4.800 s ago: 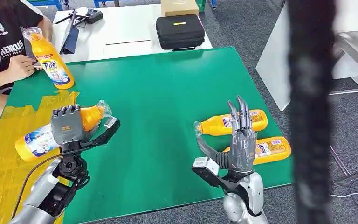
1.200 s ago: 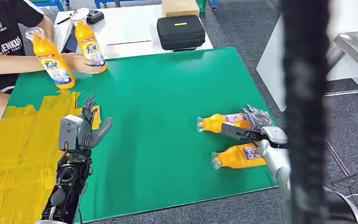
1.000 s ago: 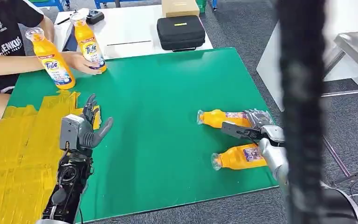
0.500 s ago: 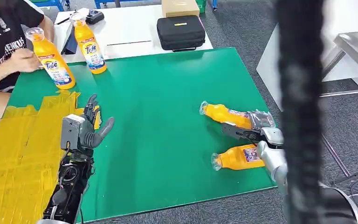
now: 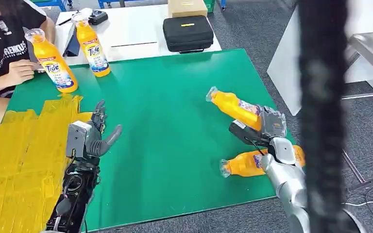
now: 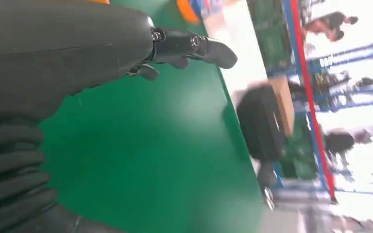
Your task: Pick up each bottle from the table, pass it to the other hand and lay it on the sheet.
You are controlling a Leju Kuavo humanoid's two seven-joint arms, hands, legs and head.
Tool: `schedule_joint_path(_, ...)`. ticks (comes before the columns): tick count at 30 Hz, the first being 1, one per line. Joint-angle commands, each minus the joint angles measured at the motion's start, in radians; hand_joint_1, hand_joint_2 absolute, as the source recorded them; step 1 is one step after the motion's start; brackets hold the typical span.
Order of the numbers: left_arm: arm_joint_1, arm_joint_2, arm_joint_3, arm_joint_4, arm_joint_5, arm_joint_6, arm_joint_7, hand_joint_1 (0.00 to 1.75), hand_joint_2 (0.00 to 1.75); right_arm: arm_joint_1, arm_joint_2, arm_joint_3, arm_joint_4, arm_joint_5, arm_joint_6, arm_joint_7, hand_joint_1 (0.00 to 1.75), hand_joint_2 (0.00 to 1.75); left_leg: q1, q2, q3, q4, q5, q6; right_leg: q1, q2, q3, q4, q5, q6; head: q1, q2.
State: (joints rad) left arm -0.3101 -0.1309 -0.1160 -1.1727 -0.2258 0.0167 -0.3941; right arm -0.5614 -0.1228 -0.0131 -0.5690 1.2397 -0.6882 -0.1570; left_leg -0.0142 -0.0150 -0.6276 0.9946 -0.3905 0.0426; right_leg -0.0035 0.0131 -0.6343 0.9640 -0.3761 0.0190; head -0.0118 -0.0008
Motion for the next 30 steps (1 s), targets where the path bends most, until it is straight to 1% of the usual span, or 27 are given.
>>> schedule_joint_path(1, 0.009, 0.014, -0.127, -0.058, 0.031, -0.085, 0.009, 0.0, 1.75, 0.137, 0.282, -0.26, -0.456, -0.303, -0.01, -0.444, 1.75, 1.75, 0.0, 0.002, 0.001, 0.0, -0.002, -0.002, 0.0, 0.001, 0.001, 0.0, -0.001, -0.001, -0.001, 0.0)
schedule_joint_path(3, 0.006, 0.016, -0.144, -0.071, 0.029, -0.089, 0.014, 0.0, 1.75, 0.142, 0.287, -0.204, -0.466, -0.392, -0.01, -0.462, 1.75, 1.75, 0.001, 0.005, 0.004, 0.001, -0.004, -0.004, 0.001, 0.003, 0.002, 0.002, -0.003, -0.001, -0.001, 0.0)
schedule_joint_path(5, -0.004, 0.024, -0.174, -0.076, 0.028, -0.093, 0.018, 0.0, 1.75, 0.17, 0.259, -0.056, -0.514, -0.569, -0.01, -0.478, 1.75, 1.75, 0.001, 0.002, 0.003, 0.001, -0.003, -0.004, 0.001, 0.0, 0.001, 0.002, -0.003, -0.001, 0.0, 0.0)
schedule_joint_path(6, -0.007, 0.027, -0.184, -0.076, 0.029, -0.093, 0.022, 0.0, 1.75, 0.178, 0.244, 0.003, -0.533, -0.626, -0.01, -0.459, 1.75, 1.75, 0.001, 0.003, 0.004, 0.002, -0.004, -0.004, 0.001, 0.0, 0.003, 0.002, -0.004, -0.001, -0.001, 0.0)
schedule_joint_path(7, -0.008, 0.031, -0.192, -0.076, 0.032, -0.093, 0.026, 0.0, 1.75, 0.185, 0.235, 0.064, -0.551, -0.707, 0.011, -0.447, 1.75, 1.75, 0.001, 0.001, 0.001, 0.001, -0.002, -0.003, 0.001, -0.001, 0.001, 0.001, -0.002, -0.001, -0.001, 0.0)
schedule_joint_path(8, -0.002, 0.034, -0.197, -0.078, 0.036, -0.093, 0.026, 0.0, 1.75, 0.195, 0.231, 0.11, -0.572, -0.805, 0.085, -0.441, 1.75, 1.75, 0.001, 0.002, 0.003, 0.002, -0.004, -0.004, 0.001, 0.0, 0.002, 0.002, -0.004, -0.001, 0.0, 0.0)
schedule_joint_path(9, 0.001, 0.035, -0.199, -0.08, 0.039, -0.095, 0.024, 0.0, 1.75, 0.198, 0.234, 0.121, -0.579, -0.852, 0.128, -0.441, 1.75, 1.75, 0.001, 0.002, 0.002, 0.001, -0.002, -0.003, 0.001, 0.0, 0.001, 0.001, -0.002, 0.0, 0.0, 0.0)
schedule_joint_path(10, 0.009, 0.036, -0.202, -0.089, 0.04, -0.096, 0.023, 0.0, 1.75, 0.203, 0.236, 0.14, -0.585, -0.938, 0.224, -0.446, 1.75, 1.75, 0.0, 0.002, 0.001, 0.0, -0.002, -0.002, 0.0, 0.001, 0.0, 0.0, -0.002, 0.0, 0.0, 0.0)
schedule_joint_path(11, 0.016, 0.037, -0.209, -0.099, 0.044, -0.105, 0.017, 0.0, 1.75, 0.201, 0.233, 0.156, -0.577, -0.957, 0.245, -0.448, 1.75, 1.75, 0.001, 0.004, 0.003, 0.001, -0.004, -0.003, 0.001, 0.002, 0.002, 0.002, -0.003, 0.0, 0.0, 0.0)
schedule_joint_path(13, 0.021, 0.034, -0.211, -0.105, 0.044, -0.103, 0.019, 0.0, 1.75, 0.199, 0.235, 0.161, -0.57, -0.96, 0.246, -0.45, 1.75, 1.75, 0.0, 0.004, 0.001, 0.0, -0.002, -0.002, 0.0, 0.002, 0.0, 0.0, -0.001, 0.0, 0.0, 0.0)
schedule_joint_path(14, 0.021, 0.034, -0.211, -0.105, 0.044, -0.103, 0.019, 0.0, 1.75, 0.199, 0.235, 0.161, -0.57, -0.96, 0.246, -0.45, 1.75, 1.75, 0.0, 0.005, 0.004, 0.001, -0.004, -0.004, 0.0, 0.003, 0.002, 0.001, -0.003, 0.0, 0.0, 0.0)
schedule_joint_path(15, 0.023, 0.034, -0.214, -0.111, 0.044, -0.102, 0.019, 0.0, 1.75, 0.197, 0.231, 0.163, -0.562, -0.968, 0.245, -0.456, 1.75, 1.75, 0.0, 0.004, 0.003, 0.0, -0.003, -0.003, 0.0, 0.001, 0.001, 0.001, -0.002, 0.0, 0.0, 0.0)
schedule_joint_path(16, 0.024, 0.037, -0.223, -0.116, 0.053, -0.127, 0.013, 0.0, 1.75, 0.192, 0.229, 0.171, -0.555, -1.002, 0.288, -0.47, 1.75, 1.75, -0.001, 0.002, 0.001, 0.0, -0.001, -0.002, 0.0, -0.001, -0.001, 0.0, -0.001, 0.0, 0.0, 0.0)
schedule_joint_path(17, 0.016, 0.035, -0.244, -0.127, 0.057, -0.16, 0.009, 0.0, 1.75, 0.182, 0.232, 0.191, -0.536, -1.01, 0.313, -0.472, 1.75, 1.75, 0.0, 0.002, 0.003, 0.0, -0.003, -0.004, 0.0, -0.002, 0.002, 0.001, -0.003, -0.001, 0.0, 0.0)
schedule_joint_path(18, 0.011, 0.031, -0.256, -0.134, 0.055, -0.17, 0.011, 0.0, 1.75, 0.178, 0.238, 0.204, -0.525, -1.024, 0.34, -0.471, 1.75, 1.75, 0.0, 0.0, 0.001, 0.0, -0.002, -0.003, 0.0, -0.001, 0.0, 0.0, -0.002, 0.0, 0.0, 0.0)
schedule_joint_path(21, 0.002, 0.022, -0.294, -0.166, 0.064, -0.195, 0.016, 0.0, 1.75, 0.158, 0.254, 0.249, -0.474, -1.069, 0.424, -0.475, 1.75, 1.75, 0.001, 0.002, 0.005, 0.002, -0.005, -0.004, 0.001, 0.0, 0.004, 0.002, -0.004, 0.0, 0.0, 0.0)
schedule_joint_path(22, 0.001, 0.021, -0.3, -0.172, 0.065, -0.196, 0.019, 0.0, 1.75, 0.154, 0.257, 0.255, -0.464, -1.073, 0.426, -0.476, 1.75, 1.75, 0.0, 0.002, 0.002, 0.001, -0.003, -0.003, 0.0, 0.0, 0.001, 0.001, -0.002, 0.0, 0.0, 0.0)
schedule_joint_path(24, 0.001, 0.02, -0.303, -0.175, 0.067, -0.196, 0.022, 0.0, 1.75, 0.153, 0.26, 0.257, -0.462, -1.075, 0.424, -0.477, 1.75, 1.75, 0.001, 0.004, 0.003, 0.001, -0.004, -0.003, 0.001, 0.001, 0.002, 0.001, -0.003, 0.0, 0.0, 0.0)
schedule_joint_path(25, 0.0, 0.025, -0.309, -0.179, 0.074, -0.201, 0.021, 0.0, 1.75, 0.147, 0.257, 0.27, -0.452, -1.081, 0.441, -0.477, 1.75, 1.75, 0.0, 0.002, 0.001, 0.0, -0.002, -0.003, 0.0, 0.001, 0.0, 0.0, -0.002, 0.0, 0.0, 0.0)
schedule_joint_path(26, -0.001, 0.025, -0.313, -0.181, 0.077, -0.206, 0.019, 0.0, 1.75, 0.144, 0.258, 0.278, -0.45, -1.082, 0.453, -0.477, 1.75, 1.75, 0.0, 0.003, 0.003, 0.001, -0.004, -0.004, 0.0, 0.0, 0.002, 0.001, -0.003, 0.0, 0.0, 0.0)
schedule_joint_path(28, -0.004, 0.021, -0.334, -0.196, 0.08, -0.212, 0.019, 0.0, 1.75, 0.13, 0.276, 0.31, -0.434, -1.079, 0.474, -0.478, 1.75, 1.75, 0.0, 0.001, 0.0, 0.0, -0.001, -0.002, 0.0, -0.001, -0.001, 0.0, -0.001, 0.0, 0.0, 0.0)
schedule_joint_path(30, -0.013, 0.018, -0.351, -0.197, 0.091, -0.217, 0.027, 0.0, 1.75, 0.119, 0.286, 0.34, -0.42, -1.075, 0.489, -0.475, 1.75, 1.75, 0.001, 0.002, 0.003, 0.002, -0.004, -0.004, 0.001, 0.0, 0.002, 0.002, -0.003, 0.0, 0.0, 0.0)
